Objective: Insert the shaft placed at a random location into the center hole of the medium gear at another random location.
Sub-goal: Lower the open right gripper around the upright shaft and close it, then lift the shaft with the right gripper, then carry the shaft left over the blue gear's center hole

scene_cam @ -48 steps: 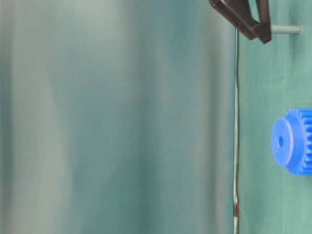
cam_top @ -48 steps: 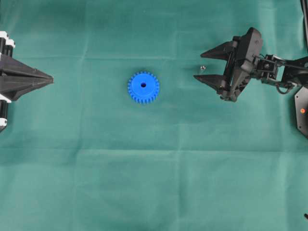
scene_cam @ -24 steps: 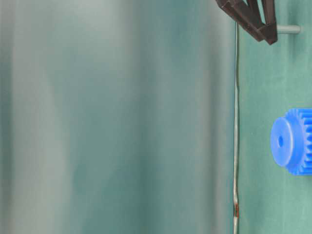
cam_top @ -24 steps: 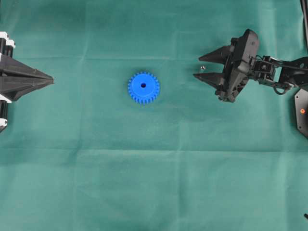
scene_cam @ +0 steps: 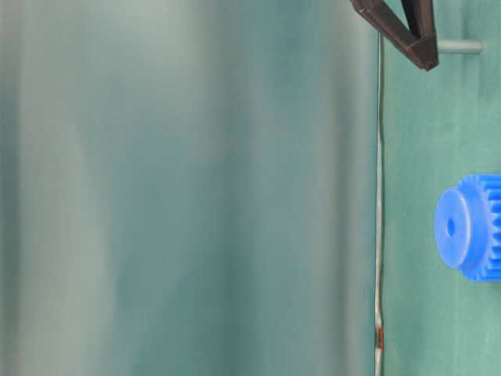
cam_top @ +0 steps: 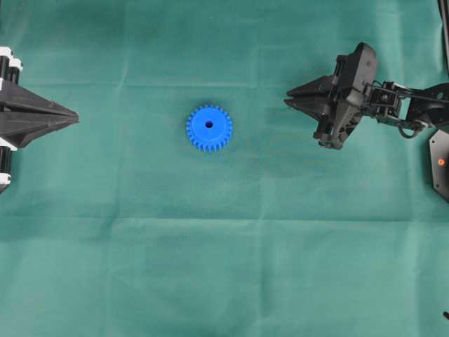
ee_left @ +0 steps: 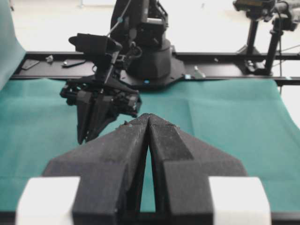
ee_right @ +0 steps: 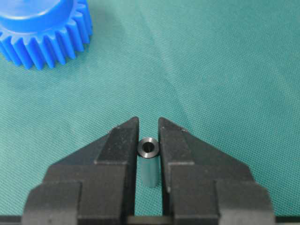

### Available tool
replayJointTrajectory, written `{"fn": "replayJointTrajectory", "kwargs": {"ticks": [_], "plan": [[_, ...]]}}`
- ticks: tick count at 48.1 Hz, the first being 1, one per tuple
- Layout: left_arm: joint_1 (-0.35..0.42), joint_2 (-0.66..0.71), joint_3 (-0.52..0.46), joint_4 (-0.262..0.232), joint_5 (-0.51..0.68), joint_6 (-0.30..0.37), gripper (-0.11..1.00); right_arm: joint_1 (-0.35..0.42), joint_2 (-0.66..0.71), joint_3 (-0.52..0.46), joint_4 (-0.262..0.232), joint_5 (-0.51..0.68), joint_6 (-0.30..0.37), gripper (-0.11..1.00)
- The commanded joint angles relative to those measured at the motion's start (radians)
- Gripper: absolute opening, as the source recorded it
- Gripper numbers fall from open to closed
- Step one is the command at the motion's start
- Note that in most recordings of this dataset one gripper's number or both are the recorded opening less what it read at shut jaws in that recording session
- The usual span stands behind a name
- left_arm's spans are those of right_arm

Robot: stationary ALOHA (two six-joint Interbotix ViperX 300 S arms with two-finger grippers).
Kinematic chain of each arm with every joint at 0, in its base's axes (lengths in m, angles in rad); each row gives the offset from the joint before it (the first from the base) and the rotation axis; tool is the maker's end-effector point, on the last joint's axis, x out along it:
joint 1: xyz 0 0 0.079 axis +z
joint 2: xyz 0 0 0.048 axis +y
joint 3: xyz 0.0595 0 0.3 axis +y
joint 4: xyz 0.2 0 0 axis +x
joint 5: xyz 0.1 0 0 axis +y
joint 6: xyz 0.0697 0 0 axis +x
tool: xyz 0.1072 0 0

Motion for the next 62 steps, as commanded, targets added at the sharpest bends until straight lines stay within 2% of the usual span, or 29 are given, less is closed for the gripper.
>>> {"fn": "replayJointTrajectory", "kwargs": {"ticks": [1,8,25,30,49,62], "plan": [[0.0,0.006,-0.023,0.003,-0.006,-0.002,0.0,-0.003,-0.015,-0.02,-0.003,-0.006,-0.012,0.12],[-0.002,0.008,-0.023,0.003,-0.005,-0.002,0.0,-0.003,-0.071,-0.035,-0.002,0.041,-0.014,0.12],[-0.002,0.008,-0.023,0.003,-0.002,-0.002,0.0,0.002,-0.304,-0.114,-0.002,0.365,-0.011,0.12],[-0.002,0.008,-0.023,0.003,0.002,-0.003,0.0,0.006,-0.341,-0.129,-0.002,0.411,-0.009,0.12],[-0.002,0.008,-0.021,0.003,0.003,-0.003,0.0,0.008,-0.342,-0.129,-0.002,0.419,-0.011,0.12],[-0.002,0.008,-0.023,0.003,0.003,-0.003,0.0,0.052,-0.291,-0.173,-0.002,0.4,-0.006,0.12]]}}
